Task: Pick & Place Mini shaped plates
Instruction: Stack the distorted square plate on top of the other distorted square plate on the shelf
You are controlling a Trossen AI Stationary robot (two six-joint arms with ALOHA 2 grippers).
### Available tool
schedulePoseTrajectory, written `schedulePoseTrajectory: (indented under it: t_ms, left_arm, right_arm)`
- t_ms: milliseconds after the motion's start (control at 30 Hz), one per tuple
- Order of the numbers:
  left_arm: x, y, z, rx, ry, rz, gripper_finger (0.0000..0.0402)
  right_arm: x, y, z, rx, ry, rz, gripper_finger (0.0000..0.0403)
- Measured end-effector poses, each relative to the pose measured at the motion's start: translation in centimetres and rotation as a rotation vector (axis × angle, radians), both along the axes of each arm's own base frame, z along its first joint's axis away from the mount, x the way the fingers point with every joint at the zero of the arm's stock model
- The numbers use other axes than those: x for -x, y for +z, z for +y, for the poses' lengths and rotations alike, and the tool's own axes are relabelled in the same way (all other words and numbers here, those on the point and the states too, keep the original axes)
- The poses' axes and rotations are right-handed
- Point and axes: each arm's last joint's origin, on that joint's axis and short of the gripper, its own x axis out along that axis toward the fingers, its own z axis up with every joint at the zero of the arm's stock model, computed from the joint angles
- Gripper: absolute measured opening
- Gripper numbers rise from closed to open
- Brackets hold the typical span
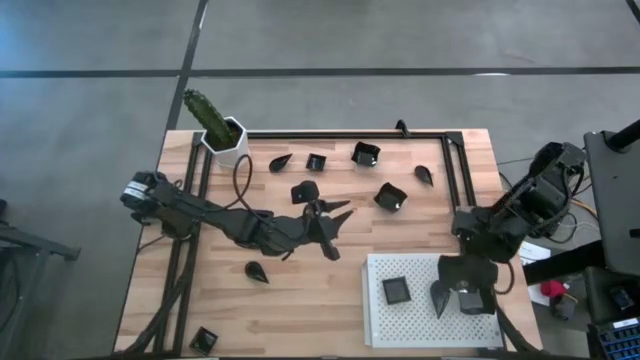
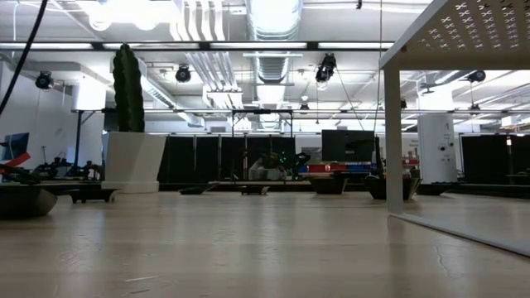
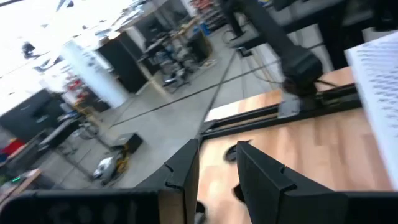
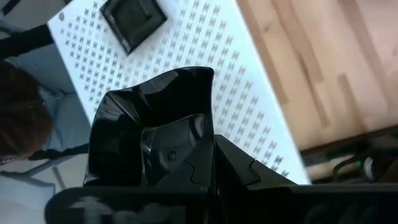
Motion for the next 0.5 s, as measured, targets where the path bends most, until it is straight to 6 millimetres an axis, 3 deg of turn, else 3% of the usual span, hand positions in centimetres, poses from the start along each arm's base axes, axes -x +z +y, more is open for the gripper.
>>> schedulePoseTrajectory:
  t_ms: [500]
  left_arm:
    - [0.4,0.6,0.2,0.037,-0.012,-0.033,0.0106]
  right_arm:
    - [1.3,-1.7,4.1,0.019,0.110,0.154,0.0008]
